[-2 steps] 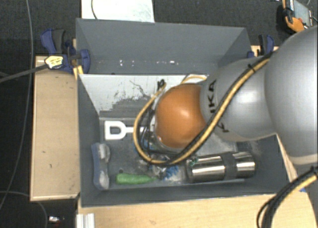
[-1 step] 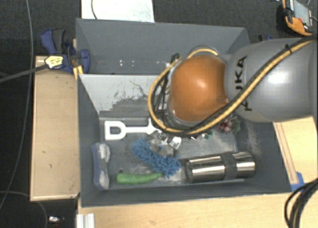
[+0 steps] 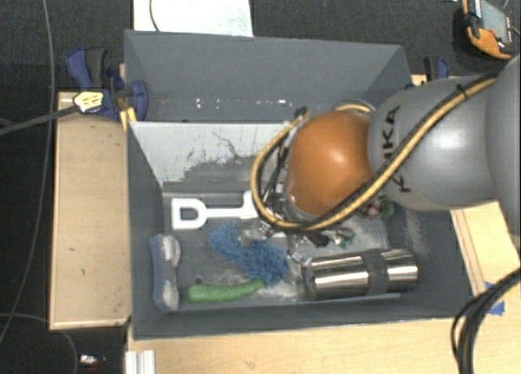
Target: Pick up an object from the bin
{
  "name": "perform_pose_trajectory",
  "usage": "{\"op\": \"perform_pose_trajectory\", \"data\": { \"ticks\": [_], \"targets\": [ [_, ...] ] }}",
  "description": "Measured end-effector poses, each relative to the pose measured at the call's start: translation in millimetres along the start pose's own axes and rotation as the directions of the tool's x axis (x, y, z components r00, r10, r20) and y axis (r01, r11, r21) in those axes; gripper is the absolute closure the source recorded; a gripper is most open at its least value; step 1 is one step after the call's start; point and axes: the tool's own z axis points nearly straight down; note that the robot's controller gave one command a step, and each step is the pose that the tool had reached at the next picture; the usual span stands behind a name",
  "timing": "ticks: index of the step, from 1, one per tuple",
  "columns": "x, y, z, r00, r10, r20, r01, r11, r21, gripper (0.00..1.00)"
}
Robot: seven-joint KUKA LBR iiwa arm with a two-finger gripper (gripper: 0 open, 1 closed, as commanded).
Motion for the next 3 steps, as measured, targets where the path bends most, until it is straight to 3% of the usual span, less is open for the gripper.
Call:
{"op": "perform_pose_trajectory", "data": {
  "ticks": [1,2,3],
  "targets": [
    [-1.3,0.2,-1.2,1.000,0.002,0.003,-0.002,1.000,0.000,1.00],
    [-1.1,0.2,-1.7,1.000,0.003,0.003,-0.003,1.000,0.000,1.00],
    [10.2,-9.3,-102.8,1.000,-0.025,0.010,0.025,1.000,0.005,1.00]
  ]
}}
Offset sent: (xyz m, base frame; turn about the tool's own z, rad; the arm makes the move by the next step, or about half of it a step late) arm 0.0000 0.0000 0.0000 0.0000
